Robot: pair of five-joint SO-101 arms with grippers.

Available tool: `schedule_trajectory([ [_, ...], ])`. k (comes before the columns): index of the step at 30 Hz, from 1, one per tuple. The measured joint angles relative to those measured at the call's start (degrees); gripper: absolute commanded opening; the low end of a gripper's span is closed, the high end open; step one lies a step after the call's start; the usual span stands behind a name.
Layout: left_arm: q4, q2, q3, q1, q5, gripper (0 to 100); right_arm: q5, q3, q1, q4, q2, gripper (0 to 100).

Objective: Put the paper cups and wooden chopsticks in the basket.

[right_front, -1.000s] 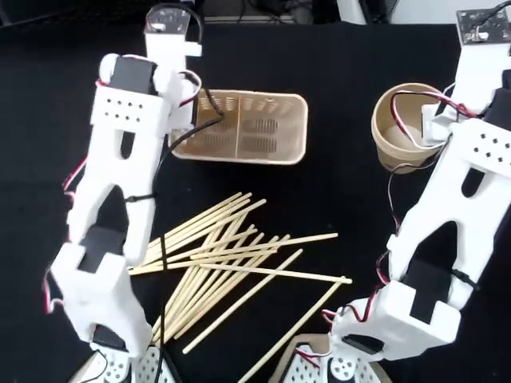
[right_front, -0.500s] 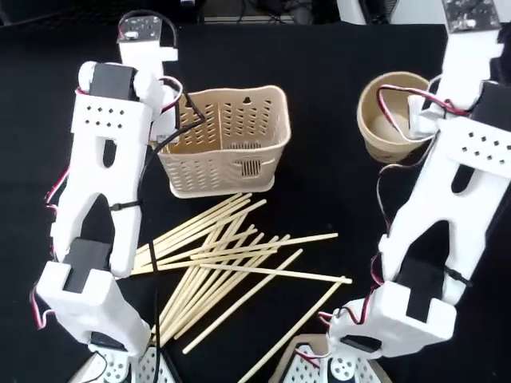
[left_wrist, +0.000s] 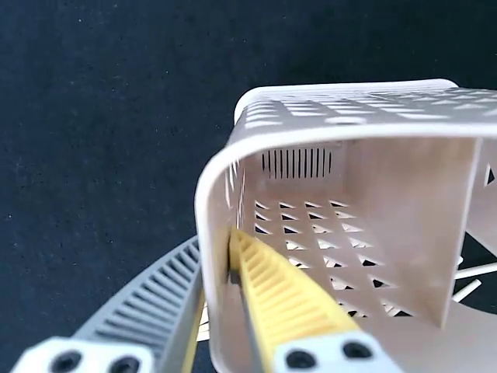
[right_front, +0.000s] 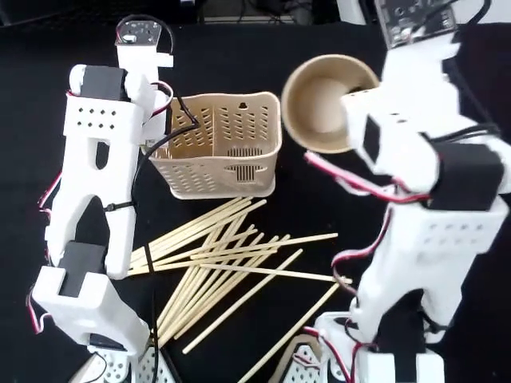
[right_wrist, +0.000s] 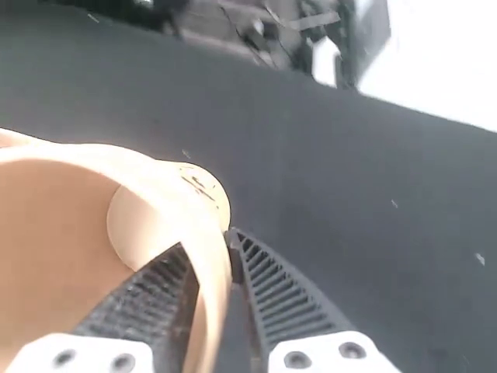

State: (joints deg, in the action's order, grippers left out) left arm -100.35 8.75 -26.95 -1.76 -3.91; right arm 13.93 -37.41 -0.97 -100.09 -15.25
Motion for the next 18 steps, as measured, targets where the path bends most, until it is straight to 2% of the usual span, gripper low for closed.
schedule_trajectory([
  [4,0.18,-0.62,1.67,0.00,0.00,3,-2.20,0.00,-7.38,0.00,0.00,1.2],
  [9,0.18,-0.88,3.87,0.00,0.00,3,-3.43,2.64,-12.48,0.35,0.00,1.2],
  [18,0.18,-0.88,4.13,0.00,0.00,3,-3.52,15.65,-13.63,8.44,0.00,1.2],
])
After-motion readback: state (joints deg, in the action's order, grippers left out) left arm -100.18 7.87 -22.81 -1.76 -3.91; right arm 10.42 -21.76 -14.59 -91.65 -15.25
